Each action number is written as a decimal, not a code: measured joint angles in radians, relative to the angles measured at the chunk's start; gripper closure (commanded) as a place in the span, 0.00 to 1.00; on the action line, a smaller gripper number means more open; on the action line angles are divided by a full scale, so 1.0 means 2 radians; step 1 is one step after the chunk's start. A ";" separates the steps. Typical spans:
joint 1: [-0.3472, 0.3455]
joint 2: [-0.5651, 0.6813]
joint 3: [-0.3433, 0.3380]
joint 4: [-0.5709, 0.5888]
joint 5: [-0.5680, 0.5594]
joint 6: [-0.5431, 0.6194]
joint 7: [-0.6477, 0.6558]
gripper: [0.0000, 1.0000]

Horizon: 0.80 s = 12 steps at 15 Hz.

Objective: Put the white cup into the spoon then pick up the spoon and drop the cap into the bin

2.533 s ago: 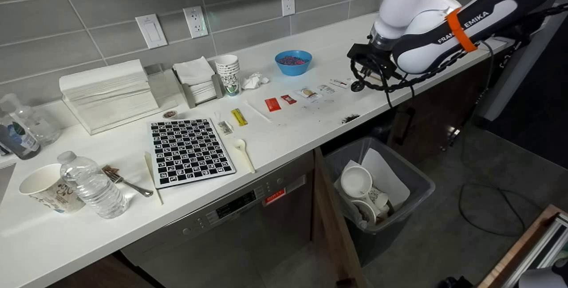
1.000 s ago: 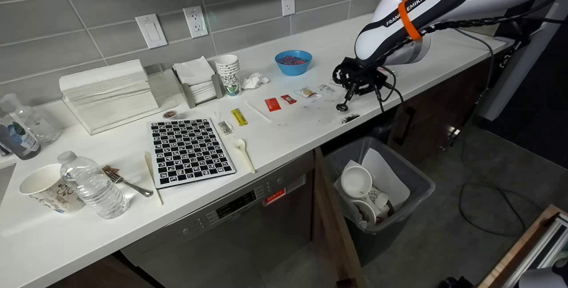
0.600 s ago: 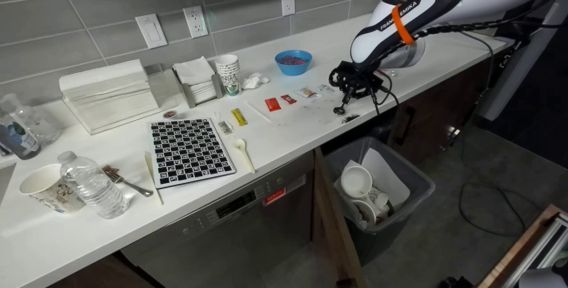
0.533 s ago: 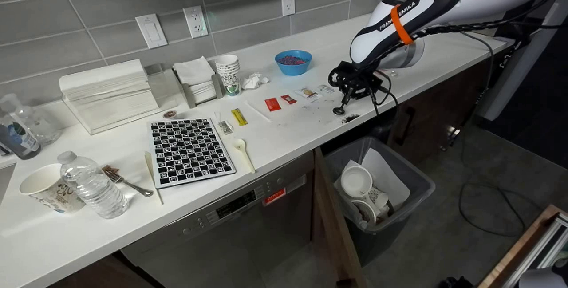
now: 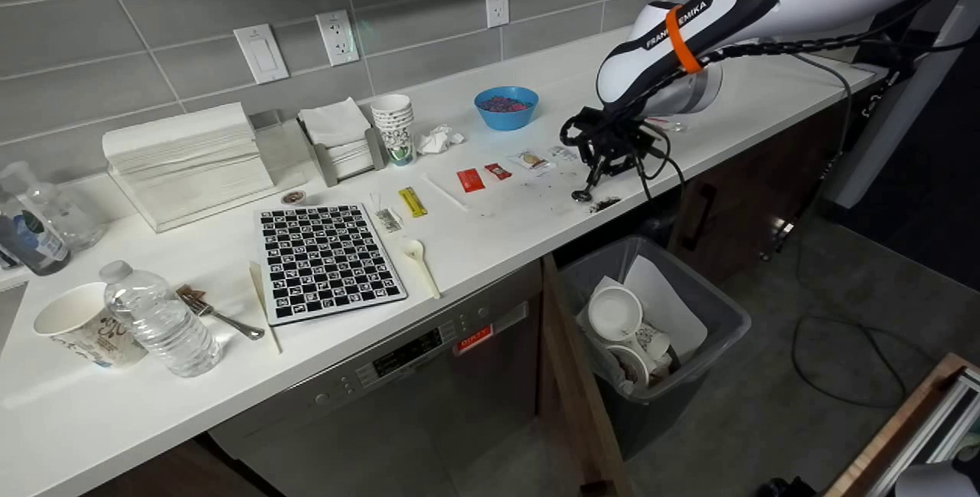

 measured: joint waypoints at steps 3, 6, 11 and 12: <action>0.000 0.008 0.000 0.014 0.000 -0.025 0.000 0.97; 0.002 0.017 -0.003 0.028 0.000 -0.043 0.000 0.97; 0.005 0.029 -0.007 0.045 0.000 -0.057 0.000 0.64; 0.006 0.030 -0.008 0.047 0.000 -0.060 0.000 0.61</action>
